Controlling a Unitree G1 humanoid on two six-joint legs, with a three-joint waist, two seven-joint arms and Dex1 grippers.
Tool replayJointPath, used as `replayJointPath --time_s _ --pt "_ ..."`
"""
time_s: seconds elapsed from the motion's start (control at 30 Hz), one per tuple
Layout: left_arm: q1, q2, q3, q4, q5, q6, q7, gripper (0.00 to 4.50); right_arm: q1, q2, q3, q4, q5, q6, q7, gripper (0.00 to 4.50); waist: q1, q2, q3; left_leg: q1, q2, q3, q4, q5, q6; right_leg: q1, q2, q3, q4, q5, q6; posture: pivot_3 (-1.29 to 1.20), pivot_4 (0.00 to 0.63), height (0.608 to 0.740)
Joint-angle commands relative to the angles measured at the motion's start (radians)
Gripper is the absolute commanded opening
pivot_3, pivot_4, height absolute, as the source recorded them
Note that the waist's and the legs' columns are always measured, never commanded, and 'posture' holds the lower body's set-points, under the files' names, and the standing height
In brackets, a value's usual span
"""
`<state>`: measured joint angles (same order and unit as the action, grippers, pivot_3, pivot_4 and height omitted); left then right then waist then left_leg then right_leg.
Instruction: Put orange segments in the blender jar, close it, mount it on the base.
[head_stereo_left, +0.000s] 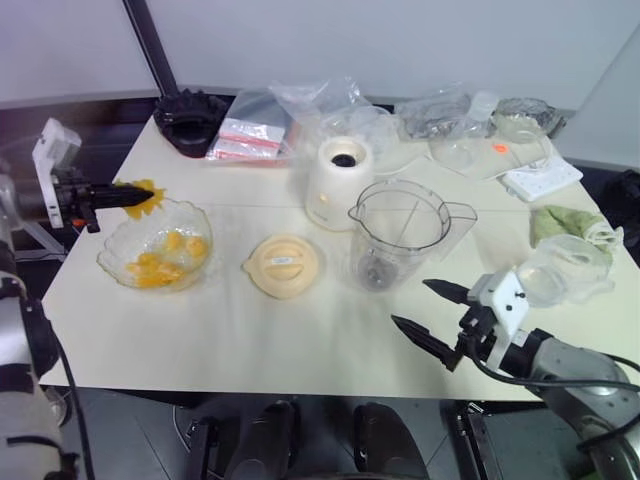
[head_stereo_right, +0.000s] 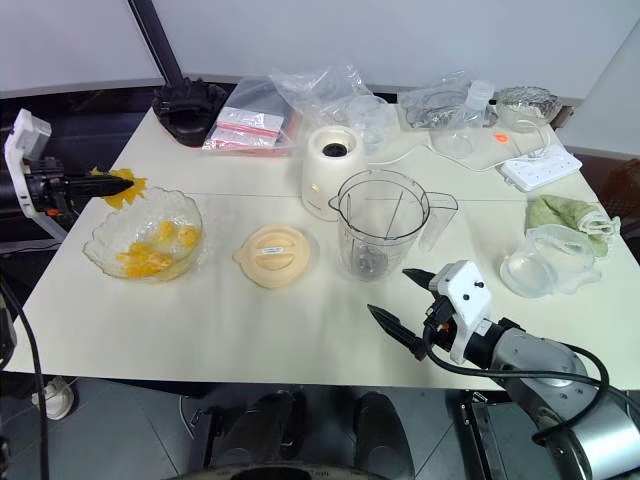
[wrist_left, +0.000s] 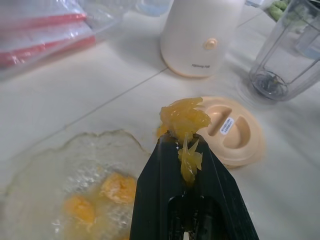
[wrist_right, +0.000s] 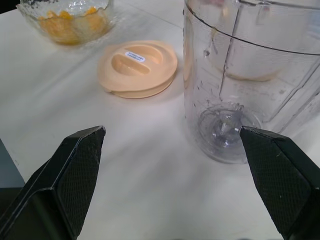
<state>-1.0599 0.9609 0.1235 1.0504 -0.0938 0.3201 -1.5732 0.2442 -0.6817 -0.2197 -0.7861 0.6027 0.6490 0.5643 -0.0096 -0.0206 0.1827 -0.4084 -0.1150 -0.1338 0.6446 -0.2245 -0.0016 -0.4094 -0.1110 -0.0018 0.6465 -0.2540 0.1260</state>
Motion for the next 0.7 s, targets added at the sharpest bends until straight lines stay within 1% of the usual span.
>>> replayJointPath --time_s 0.03,0.13,0.2,0.3,0.37,0.47,0.5,0.57,0.63,0.7 --pt "-0.1 -0.01 -0.021 -0.07 -0.02 0.012 -0.024 0.05 0.017 -0.003 -0.065 -0.052 0.03 -0.002 -0.006 4.5 0.002 0.0 0.0 0.0 0.0 0.0 0.0 0.0 0.0 0.0 0.0 0.0 0.0 0.0 0.0 0.0 0.15 0.74" --pt "-0.19 -0.045 -0.045 -0.089 -0.036 0.031 -0.041 0.05 0.045 -0.003 -0.096 -0.051 0.03 -0.006 -0.007 4.5 0.018 -0.003 0.001 -0.001 0.0 -0.001 0.001 0.0 0.0 0.0 0.0 0.0 0.0 0.0 0.0 0.0 0.15 0.74" --pt "-0.28 -0.099 -0.09 -0.102 -0.066 0.04 -0.041 0.05 0.077 -0.002 -0.128 -0.034 0.017 -0.019 0.0 4.5 0.024 -0.003 0.001 -0.001 -0.001 0.0 0.001 0.0 0.0 0.0 0.0 0.0 -0.001 0.0 0.0 0.0 0.15 0.74" --pt "-0.411 -0.213 -0.137 -0.067 -0.083 0.025 -0.041 0.05 0.137 -0.006 -0.19 0.012 -0.015 -0.05 0.024 4.5 0.03 -0.003 0.001 -0.002 -0.002 -0.001 0.002 0.0 0.0 0.001 -0.001 0.0 -0.001 0.0 0.001 0.0 0.15 0.74" --pt "-0.464 -0.265 -0.157 -0.037 -0.093 0.012 -0.041 0.05 0.163 -0.003 -0.218 0.029 -0.027 -0.07 0.034 4.5 0.024 -0.003 0.001 -0.002 -0.004 -0.001 0.003 0.0 0.001 0.002 -0.002 -0.001 -0.001 -0.001 0.002 0.0 0.15 0.74" --pt "-0.549 -0.399 -0.146 0.035 -0.086 -0.037 -0.031 0.05 0.214 0.015 -0.274 0.042 -0.044 -0.101 0.041 4.5 0.015 -0.002 0.001 -0.001 -0.004 0.0 0.002 -0.001 0.002 0.002 -0.003 0.0 -0.001 -0.002 0.003 0.0 0.15 0.74" --pt "-0.565 -0.43 -0.141 0.056 -0.079 -0.054 -0.026 0.05 0.223 0.021 -0.285 0.04 -0.049 -0.107 0.036 4.5 0.014 -0.002 0.001 -0.001 -0.004 0.0 0.002 -0.001 0.002 0.001 -0.003 0.0 -0.001 -0.002 0.004 0.0 0.15 0.74" --pt "-0.578 -0.549 -0.147 0.105 -0.048 -0.132 0.092 0.05 0.24 0.054 -0.34 0.029 -0.028 -0.115 0.013 4.5 0.013 -0.002 0.001 -0.001 -0.004 0.0 0.002 -0.001 0.003 0.001 -0.003 0.0 0.0 -0.002 0.004 0.0 0.15 0.74" --pt "-0.562 -0.647 -0.171 0.134 -0.015 -0.212 0.134 0.05 0.249 0.082 -0.389 0.002 0.007 -0.111 -0.005 4.5 0.02 -0.002 0.001 -0.001 -0.004 0.0 0.002 -0.001 0.003 0.001 -0.003 0.0 0.0 -0.002 0.004 0.0 0.15 0.74" --pt "-0.552 -0.703 -0.173 0.155 -0.001 -0.242 0.146 0.05 0.241 0.099 -0.415 -0.02 0.033 -0.105 -0.025 4.5 0.019 -0.002 0.001 -0.001 -0.005 0.001 0.002 -0.001 0.003 0.001 -0.004 0.0 0.0 -0.002 0.004 0.0 0.15 0.74"
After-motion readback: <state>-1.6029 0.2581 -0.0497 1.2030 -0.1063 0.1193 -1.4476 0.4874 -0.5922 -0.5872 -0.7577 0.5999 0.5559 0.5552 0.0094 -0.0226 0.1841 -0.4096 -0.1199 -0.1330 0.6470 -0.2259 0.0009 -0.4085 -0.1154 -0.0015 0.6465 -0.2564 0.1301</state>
